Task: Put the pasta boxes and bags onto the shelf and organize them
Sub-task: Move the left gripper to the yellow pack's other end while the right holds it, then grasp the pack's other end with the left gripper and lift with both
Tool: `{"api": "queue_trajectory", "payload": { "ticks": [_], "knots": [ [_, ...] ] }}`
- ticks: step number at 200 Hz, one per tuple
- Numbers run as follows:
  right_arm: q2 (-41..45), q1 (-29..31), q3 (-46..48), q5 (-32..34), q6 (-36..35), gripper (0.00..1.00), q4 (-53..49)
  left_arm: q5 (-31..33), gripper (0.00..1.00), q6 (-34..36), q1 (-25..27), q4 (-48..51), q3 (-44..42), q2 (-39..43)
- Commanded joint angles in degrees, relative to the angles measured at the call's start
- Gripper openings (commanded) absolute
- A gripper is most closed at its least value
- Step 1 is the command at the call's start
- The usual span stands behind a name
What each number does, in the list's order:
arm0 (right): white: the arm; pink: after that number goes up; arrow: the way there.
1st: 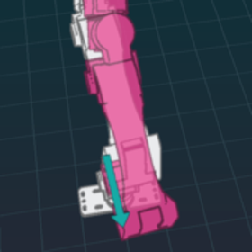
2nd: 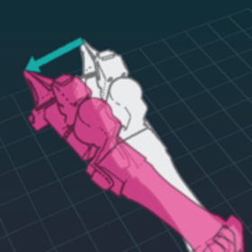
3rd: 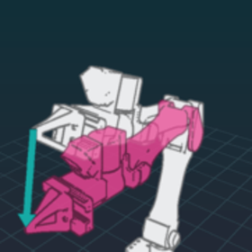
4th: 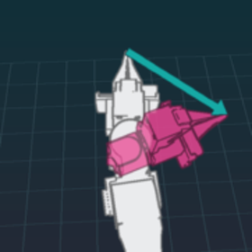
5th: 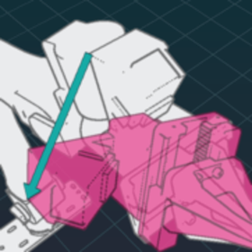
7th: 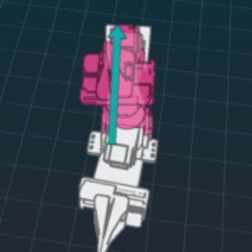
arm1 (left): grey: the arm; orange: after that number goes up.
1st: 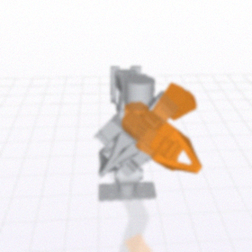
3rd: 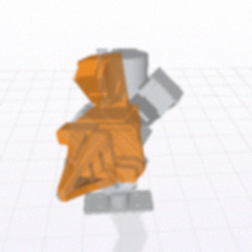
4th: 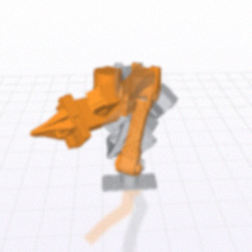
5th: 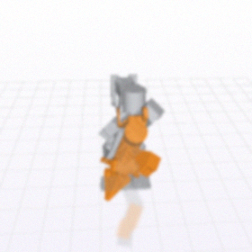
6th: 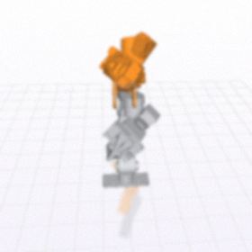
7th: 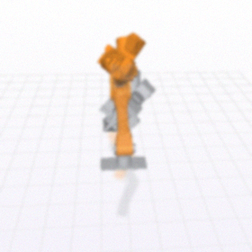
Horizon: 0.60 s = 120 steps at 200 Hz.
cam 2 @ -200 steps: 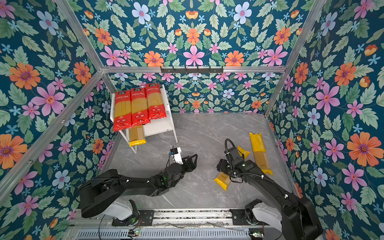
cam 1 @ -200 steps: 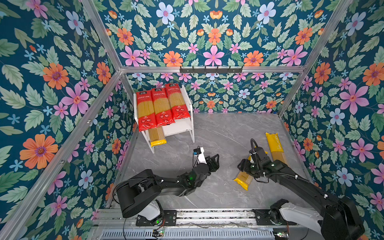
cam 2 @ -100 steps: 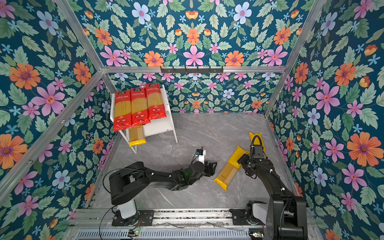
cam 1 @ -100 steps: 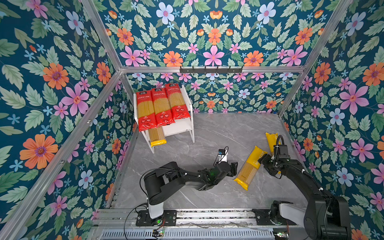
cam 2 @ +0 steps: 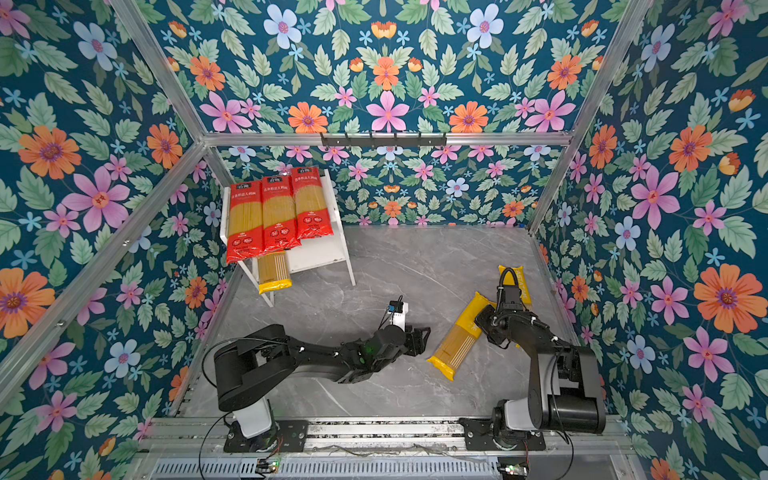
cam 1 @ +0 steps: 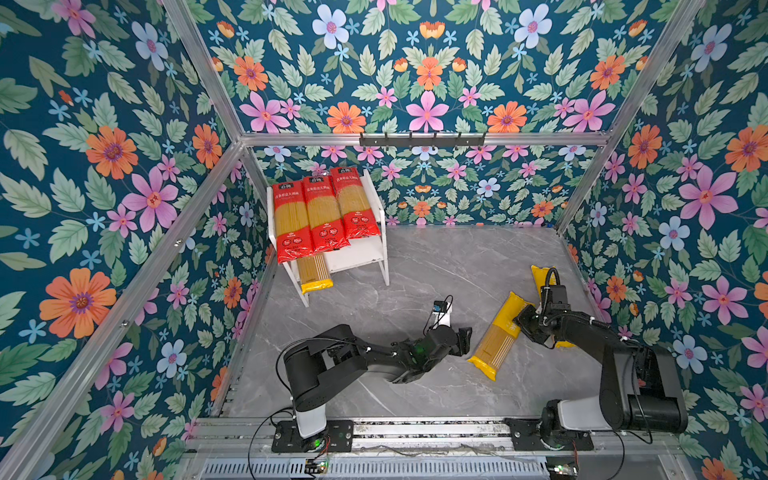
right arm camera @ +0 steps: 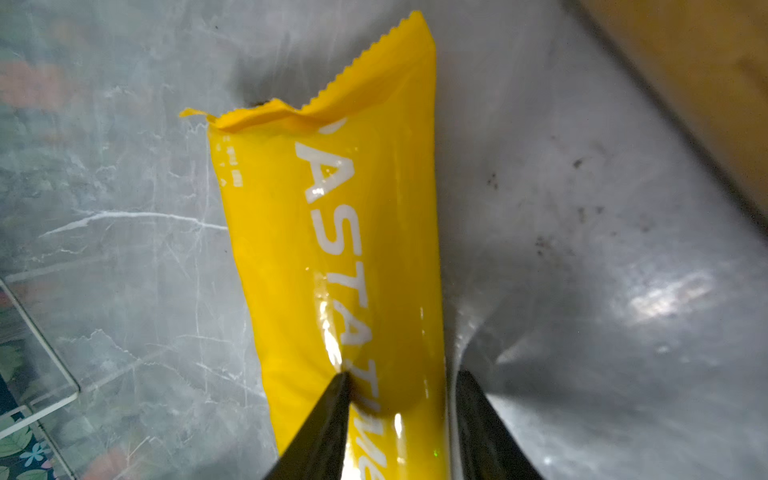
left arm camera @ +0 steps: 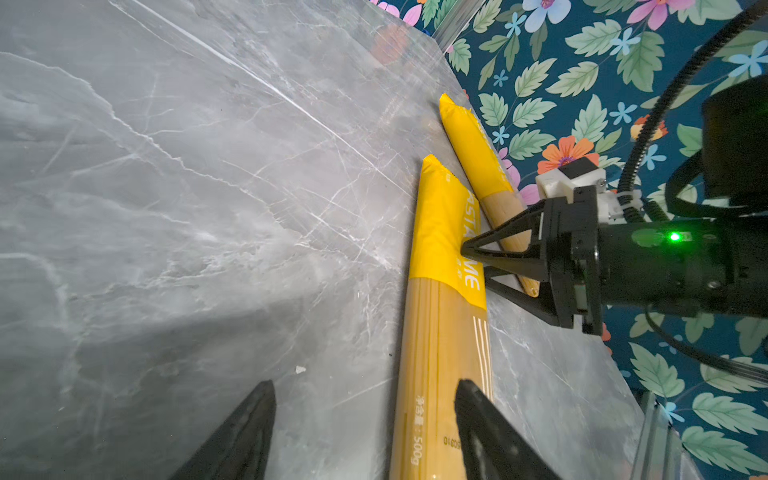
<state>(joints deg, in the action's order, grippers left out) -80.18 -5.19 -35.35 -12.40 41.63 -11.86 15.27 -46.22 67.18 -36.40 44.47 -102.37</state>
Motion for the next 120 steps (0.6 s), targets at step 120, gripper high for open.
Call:
{"api": "queue_trajectory", "payload": {
  "ticks": [120],
  "knots": [
    [20.6, 18.7, -1.4, 0.4, -9.3, 0.0, 6.4, -9.6, 0.74, 1.7, -9.5, -18.7, -19.9, 16.4]
  ]
}}
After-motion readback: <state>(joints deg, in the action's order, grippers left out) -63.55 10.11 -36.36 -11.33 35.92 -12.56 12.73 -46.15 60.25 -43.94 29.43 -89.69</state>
